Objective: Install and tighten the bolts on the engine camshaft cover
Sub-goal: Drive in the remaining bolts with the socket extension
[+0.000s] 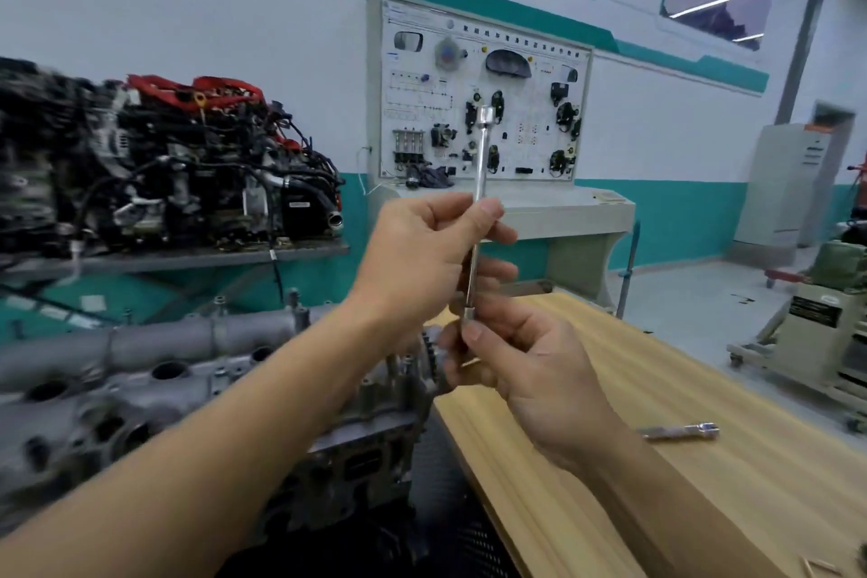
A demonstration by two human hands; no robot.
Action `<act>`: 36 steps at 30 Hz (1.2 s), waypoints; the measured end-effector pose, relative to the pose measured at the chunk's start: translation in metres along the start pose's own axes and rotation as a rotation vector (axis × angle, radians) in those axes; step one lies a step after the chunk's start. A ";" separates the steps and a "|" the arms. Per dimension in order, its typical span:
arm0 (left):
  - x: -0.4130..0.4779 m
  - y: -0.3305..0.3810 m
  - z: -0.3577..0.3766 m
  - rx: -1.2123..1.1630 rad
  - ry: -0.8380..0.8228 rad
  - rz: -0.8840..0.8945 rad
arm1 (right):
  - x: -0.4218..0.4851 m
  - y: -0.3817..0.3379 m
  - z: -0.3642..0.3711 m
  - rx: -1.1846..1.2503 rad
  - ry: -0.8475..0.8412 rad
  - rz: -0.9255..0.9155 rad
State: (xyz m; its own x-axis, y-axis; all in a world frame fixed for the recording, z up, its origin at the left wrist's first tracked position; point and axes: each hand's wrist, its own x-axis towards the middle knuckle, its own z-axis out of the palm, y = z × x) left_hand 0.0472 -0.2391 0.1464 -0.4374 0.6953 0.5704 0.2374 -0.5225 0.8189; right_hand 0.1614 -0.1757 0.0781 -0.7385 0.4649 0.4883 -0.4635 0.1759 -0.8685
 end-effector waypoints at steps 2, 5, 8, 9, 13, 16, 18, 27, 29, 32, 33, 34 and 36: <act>0.005 0.009 -0.024 0.148 -0.036 -0.012 | 0.021 0.001 0.012 -0.134 -0.061 -0.020; 0.013 0.017 -0.059 0.291 -0.031 -0.023 | 0.049 0.002 0.023 -0.376 -0.153 -0.079; 0.018 0.015 -0.082 0.396 -0.043 -0.024 | 0.072 0.007 0.022 -0.595 -0.198 -0.092; 0.019 0.012 -0.087 0.432 -0.058 -0.024 | 0.077 0.010 0.019 -0.645 -0.213 -0.085; 0.021 -0.004 -0.087 0.512 -0.122 -0.035 | 0.080 0.025 -0.002 -0.724 -0.275 -0.053; 0.023 -0.015 -0.077 0.522 -0.177 -0.066 | 0.077 0.034 -0.015 -0.732 -0.291 -0.046; 0.024 -0.021 -0.072 0.518 -0.204 -0.073 | 0.076 0.038 -0.021 -0.733 -0.298 -0.046; 0.031 -0.018 -0.069 0.540 -0.244 -0.060 | 0.075 0.039 -0.024 -0.680 -0.177 -0.096; 0.031 -0.017 -0.070 0.553 -0.253 -0.066 | 0.078 0.031 -0.026 -0.695 -0.151 -0.100; 0.031 -0.015 -0.070 0.566 -0.269 -0.076 | 0.084 0.012 -0.030 -0.574 -0.098 -0.056; 0.031 -0.015 -0.070 0.574 -0.276 -0.073 | 0.086 0.006 -0.031 -0.546 -0.071 -0.052; 0.031 -0.014 -0.070 0.585 -0.286 -0.067 | 0.089 0.001 -0.031 -0.526 -0.052 -0.047; 0.031 -0.012 -0.070 0.612 -0.297 -0.059 | 0.092 -0.004 -0.028 -0.486 -0.030 -0.017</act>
State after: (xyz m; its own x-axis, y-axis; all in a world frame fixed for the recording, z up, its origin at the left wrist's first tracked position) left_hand -0.0299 -0.2462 0.1497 -0.2284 0.8656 0.4455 0.7066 -0.1674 0.6875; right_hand 0.1092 -0.1091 0.1245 -0.7497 0.4348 0.4989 -0.1983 0.5716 -0.7962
